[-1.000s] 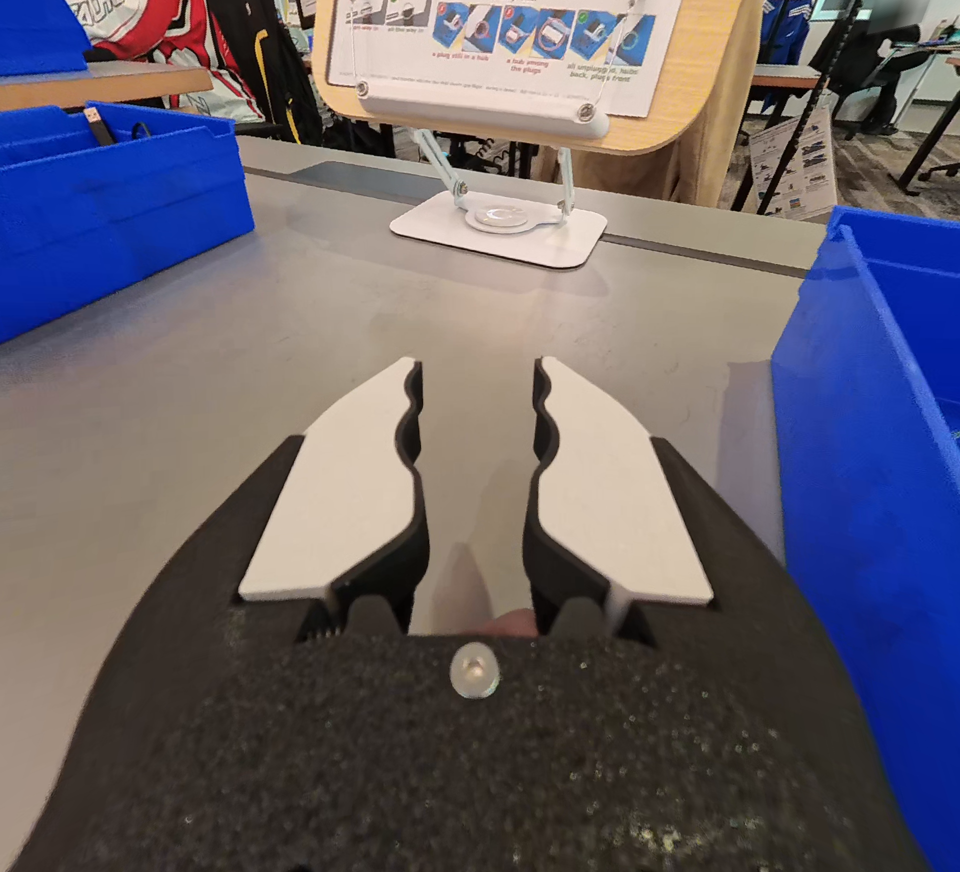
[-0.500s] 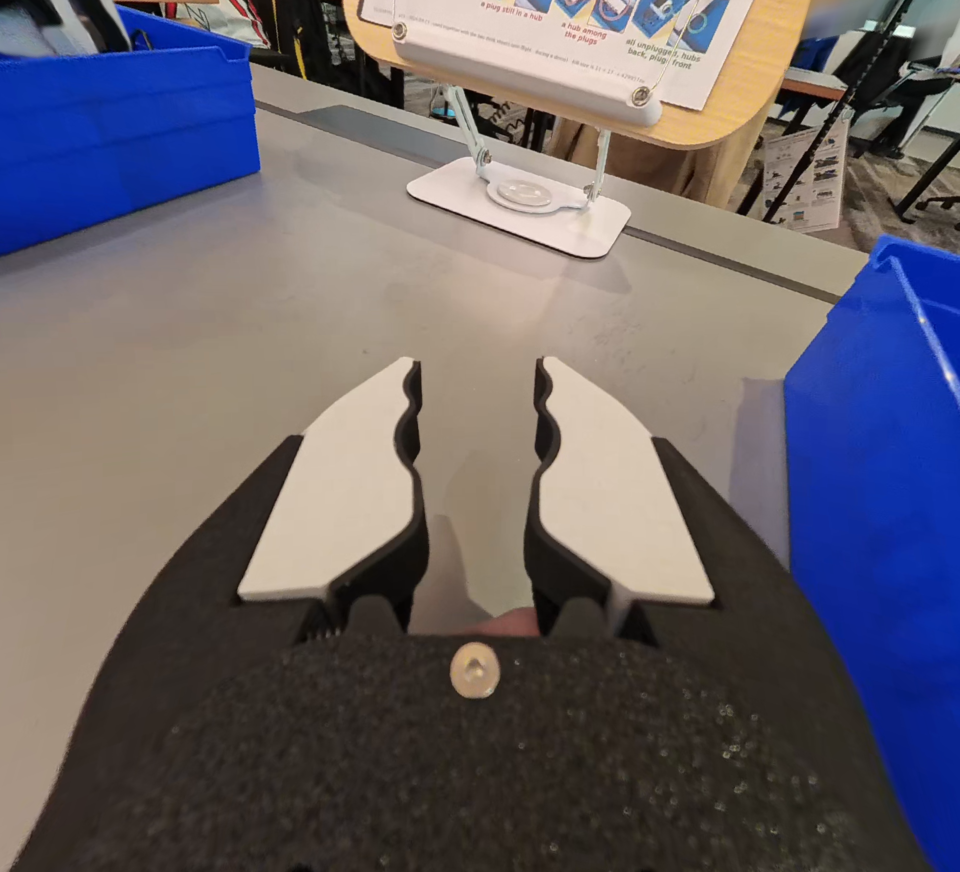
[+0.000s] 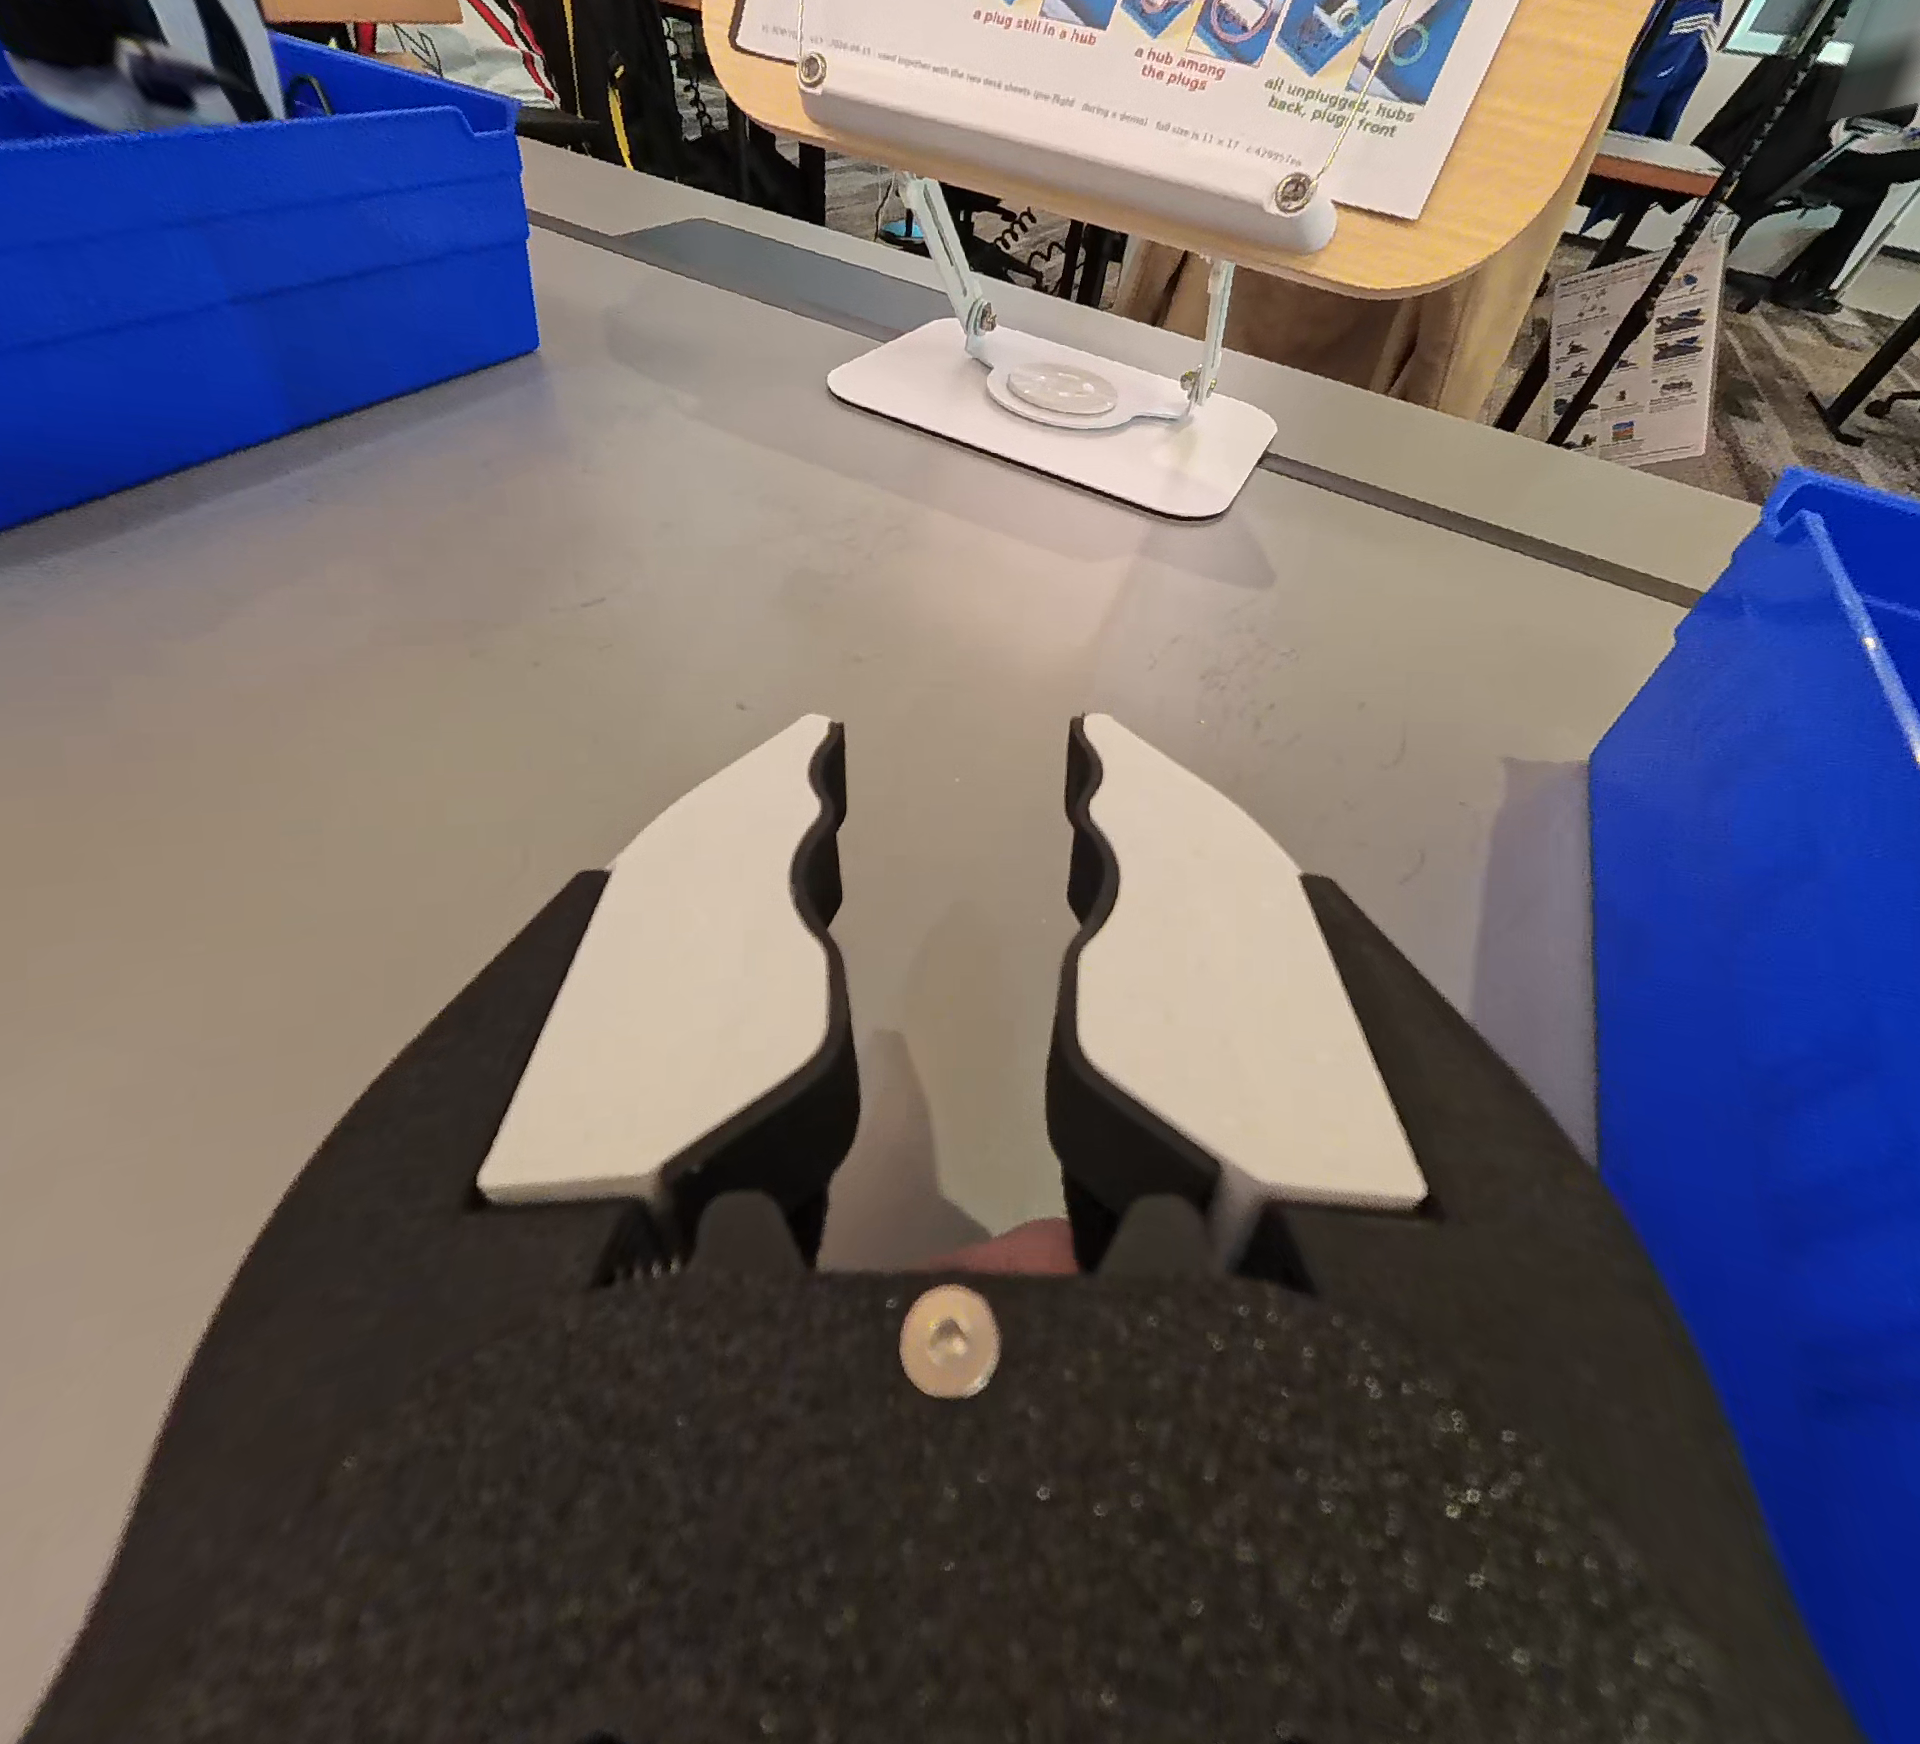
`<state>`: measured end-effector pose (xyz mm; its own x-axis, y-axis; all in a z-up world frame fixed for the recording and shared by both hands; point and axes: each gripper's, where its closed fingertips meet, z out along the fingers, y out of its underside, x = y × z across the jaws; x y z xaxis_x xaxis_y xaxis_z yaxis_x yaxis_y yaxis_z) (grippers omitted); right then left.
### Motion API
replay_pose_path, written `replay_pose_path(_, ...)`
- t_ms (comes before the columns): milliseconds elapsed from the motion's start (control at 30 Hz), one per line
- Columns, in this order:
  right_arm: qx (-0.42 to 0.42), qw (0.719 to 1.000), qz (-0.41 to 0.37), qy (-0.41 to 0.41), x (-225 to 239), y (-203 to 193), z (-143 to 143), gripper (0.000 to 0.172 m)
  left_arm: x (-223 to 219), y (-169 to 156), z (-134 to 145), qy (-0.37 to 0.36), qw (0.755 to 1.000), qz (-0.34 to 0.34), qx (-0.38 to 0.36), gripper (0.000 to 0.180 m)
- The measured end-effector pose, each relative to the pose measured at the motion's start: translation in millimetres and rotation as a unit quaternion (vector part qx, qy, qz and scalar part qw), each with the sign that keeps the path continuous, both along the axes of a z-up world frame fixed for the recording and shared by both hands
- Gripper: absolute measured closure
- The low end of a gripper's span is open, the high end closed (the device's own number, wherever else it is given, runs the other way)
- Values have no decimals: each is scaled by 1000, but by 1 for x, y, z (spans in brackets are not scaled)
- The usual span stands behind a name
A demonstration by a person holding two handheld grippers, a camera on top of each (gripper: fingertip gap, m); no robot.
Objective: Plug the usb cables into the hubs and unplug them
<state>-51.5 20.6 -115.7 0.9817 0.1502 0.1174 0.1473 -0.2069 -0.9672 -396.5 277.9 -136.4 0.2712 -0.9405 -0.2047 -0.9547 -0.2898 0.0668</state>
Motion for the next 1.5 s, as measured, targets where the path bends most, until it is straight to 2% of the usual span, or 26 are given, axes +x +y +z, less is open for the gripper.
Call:
replay_pose_path(100, 2, 1000, 0, 0, 0, 0, 0, 132, -3, 2, 38, -57, 998, 10, 33, 155)
replay_pose_path(133, 1, 1000, 0, -1, 0, 0, 0, 132, -5, 4, 55, -82, 995, 13, 48, 167)
replay_pose_path(167, 0, 1000, 0, -1, 0, 0, 0, 132, -5, 6, 74, -115, 991, 16, 64, 168)
replay_pose_path(333, -4, 1000, -2, -5, -1, 0, -1, 133, -4, 4, 169, -284, 950, 45, 125, 169)
replay_pose_path(467, -4, 1000, -3, -10, -1, 0, -1, 133, 19, -21, 241, -430, 889, 40, 149, 169)
replay_pose_path(567, -1, 1000, -2, -10, -2, 0, -1, 133, 46, -53, 279, -524, 840, 23, 141, 169)
replay_pose_path(667, 1, 1000, 1, -6, -2, -1, 0, 133, 74, -82, 312, -623, 770, 24, 136, 169)
replay_pose_path(767, 5, 1000, 7, -4, -3, -2, 1, 133, 102, -120, 345, -725, 683, 7, 88, 169)
replay_pose_path(800, 7, 1000, 8, -3, -3, -2, 2, 133, 110, -131, 354, -742, 666, -3, 76, 169)
replay_pose_path(933, 17, 1000, 12, 5, -3, -4, 5, 134, 144, -180, 411, -783, 615, -82, 45, 169)
replay_pose_path(1000, 27, 999, 22, 10, -5, -6, 8, 134, 159, -199, 428, -789, 603, -117, 34, 169)
replay_pose_path(1067, 40, 999, 33, 14, -9, -8, 11, 134, 174, -214, 426, -800, 584, -138, 8, 169)
replay_pose_path(1133, 57, 997, 52, 21, -14, -11, 17, 134, 188, -226, 404, -817, 556, -150, -28, 169)
replay_pose_path(1200, 79, 993, 75, 37, -20, -17, 26, 134, 199, -233, 371, -837, 520, -148, -79, 169)
replay_pose_path(1300, 122, 983, 105, 85, -21, -28, 44, 135, 206, -233, 314, -871, 451, -116, -158, 169)
replay_pose_path(1367, 144, 969, 146, 140, -23, -39, 56, 135, 212, -229, 277, -882, 420, -91, -194, 170)
replay_pose_path(1433, 169, 949, 199, 178, -31, -54, 71, 142, 219, -225, 244, -884, 408, -71, -218, 170)
replay_pose_path(1500, 190, 929, 269, 171, -51, -74, 82, 149, 226, -221, 217, -879, 415, -60, -230, 170)
